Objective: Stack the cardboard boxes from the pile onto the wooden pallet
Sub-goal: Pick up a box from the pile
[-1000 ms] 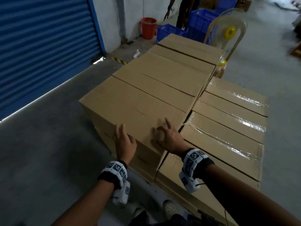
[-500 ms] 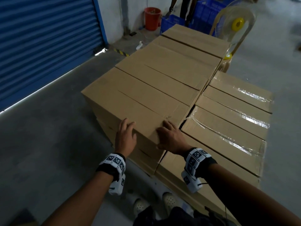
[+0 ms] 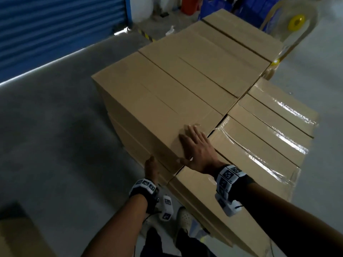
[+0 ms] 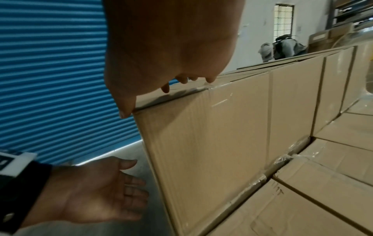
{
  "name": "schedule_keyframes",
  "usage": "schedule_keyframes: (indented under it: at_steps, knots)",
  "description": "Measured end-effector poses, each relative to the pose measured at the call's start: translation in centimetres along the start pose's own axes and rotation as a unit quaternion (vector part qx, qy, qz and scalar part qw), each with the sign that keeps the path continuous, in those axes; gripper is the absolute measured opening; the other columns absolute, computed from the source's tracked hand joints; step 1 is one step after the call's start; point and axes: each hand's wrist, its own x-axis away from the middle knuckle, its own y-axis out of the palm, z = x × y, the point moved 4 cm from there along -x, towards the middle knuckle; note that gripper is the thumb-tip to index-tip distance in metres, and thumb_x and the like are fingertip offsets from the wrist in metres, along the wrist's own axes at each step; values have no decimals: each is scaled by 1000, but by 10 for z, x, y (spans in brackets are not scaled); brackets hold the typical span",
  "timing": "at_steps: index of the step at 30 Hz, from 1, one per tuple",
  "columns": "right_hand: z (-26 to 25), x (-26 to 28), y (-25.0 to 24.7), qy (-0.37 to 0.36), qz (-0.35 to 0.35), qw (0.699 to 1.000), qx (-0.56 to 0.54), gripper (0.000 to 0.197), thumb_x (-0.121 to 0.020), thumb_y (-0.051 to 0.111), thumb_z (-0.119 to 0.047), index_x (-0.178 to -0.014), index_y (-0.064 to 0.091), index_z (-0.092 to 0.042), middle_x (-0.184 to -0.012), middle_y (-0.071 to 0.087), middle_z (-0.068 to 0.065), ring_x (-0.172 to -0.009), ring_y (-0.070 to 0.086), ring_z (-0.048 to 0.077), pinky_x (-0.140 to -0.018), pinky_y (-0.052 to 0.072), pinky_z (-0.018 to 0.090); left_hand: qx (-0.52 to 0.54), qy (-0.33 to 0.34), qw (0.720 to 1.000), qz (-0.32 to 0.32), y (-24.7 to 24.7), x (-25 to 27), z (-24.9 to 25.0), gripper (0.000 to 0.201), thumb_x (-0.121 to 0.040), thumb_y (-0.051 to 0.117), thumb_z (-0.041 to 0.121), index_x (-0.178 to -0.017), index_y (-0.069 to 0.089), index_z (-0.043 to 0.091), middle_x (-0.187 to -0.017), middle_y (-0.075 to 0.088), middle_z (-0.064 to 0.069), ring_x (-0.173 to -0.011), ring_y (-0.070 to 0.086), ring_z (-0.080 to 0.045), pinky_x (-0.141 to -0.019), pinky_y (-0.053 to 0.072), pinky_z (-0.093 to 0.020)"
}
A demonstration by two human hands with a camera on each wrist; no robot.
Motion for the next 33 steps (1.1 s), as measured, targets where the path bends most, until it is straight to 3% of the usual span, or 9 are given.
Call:
schedule_keyframes:
  at_steps: [3, 7, 9, 12, 17, 23, 27, 30, 33]
  knots:
    - [7, -4, 5, -38, -16, 999, 11, 105, -79, 34, -86, -159, 7, -23, -165, -9, 10, -152, -12, 28, -123, -1, 52, -7, -17, 999, 35, 18, -5, -16, 52, -111, 31, 33, -160, 22, 18, -162, 27, -12, -145, 32, -37, -115, 34, -50]
    - [12, -5, 12, -67, -9, 998, 8, 102, -80, 26, -85, -159, 6, -22, -166, -6, 11, -152, -9, 30, -123, 0, 54, 27, 16, 999, -22, 44, -4, -26, 35, -109, 35, 16, -143, 44, 12, -146, 48, -15, -124, 48, -27, -97, 37, -32]
    - [13, -3, 12, -80, 4, 997, -4, 103, -80, 27, -85, -159, 6, -23, -166, -4, 12, -153, -7, 30, -122, -1, 54, 40, 51, 998, -13, 52, -6, -29, 28, -111, 31, 24, -133, 47, 18, -139, 53, -13, -118, 50, -26, -103, 38, -39]
    - [15, -1, 10, -91, 5, 996, -9, 101, -79, 30, -83, -158, 8, -24, -166, -1, 13, -153, -5, 31, -122, 0, 54, 70, 64, 995, -27, 59, -10, -41, 43, -109, 31, 46, -147, 41, 27, -151, 48, -11, -133, 49, -33, -117, 32, -55]
    - [12, -1, 3, -92, -7, 996, 4, 103, -74, 25, -81, -158, 13, -23, -166, 3, 15, -152, -3, 34, -121, 6, 57, 150, 74, 986, 2, 65, 5, -38, 46, -113, 26, 31, -154, 35, 12, -148, 35, -38, -126, 36, -61, -109, 21, -71]
    - [12, 0, 0, -85, -8, 996, 14, 107, -69, 23, -84, -157, 18, -23, -165, 7, 14, -152, 2, 34, -121, 8, 56, 202, 36, 979, -2, 74, -7, -49, 39, -110, 22, 44, -118, 59, 36, -139, 60, -6, -119, 59, -25, -114, 37, -50]
    - [14, -1, 3, -90, -2, 996, 10, 105, -69, 31, -83, -156, 19, -25, -165, 9, 14, -152, 4, 34, -121, 10, 57, 190, 51, 980, -14, 72, -15, -53, 48, -109, 27, 51, -139, 56, 27, -135, 61, -18, -117, 58, -42, -114, 30, -64]
    - [15, 0, 3, -93, 0, 996, 13, 104, -70, 31, -83, -156, 18, -25, -165, 9, 14, -152, 4, 33, -121, 6, 53, 153, 46, 987, -33, 62, -33, -63, 50, -107, 31, 54, -147, 44, 28, -140, 58, -5, -119, 60, -22, -113, 40, -54]
    - [14, 0, -3, -94, -13, 995, 21, 102, -74, 24, -86, -157, 16, -27, -165, 8, 13, -152, 4, 33, -120, 8, 52, 115, 34, 993, -3, 42, -59, -72, 79, -90, 55, 70, -152, 41, 24, -152, 48, -6, -136, 50, -30, -116, 38, -51]
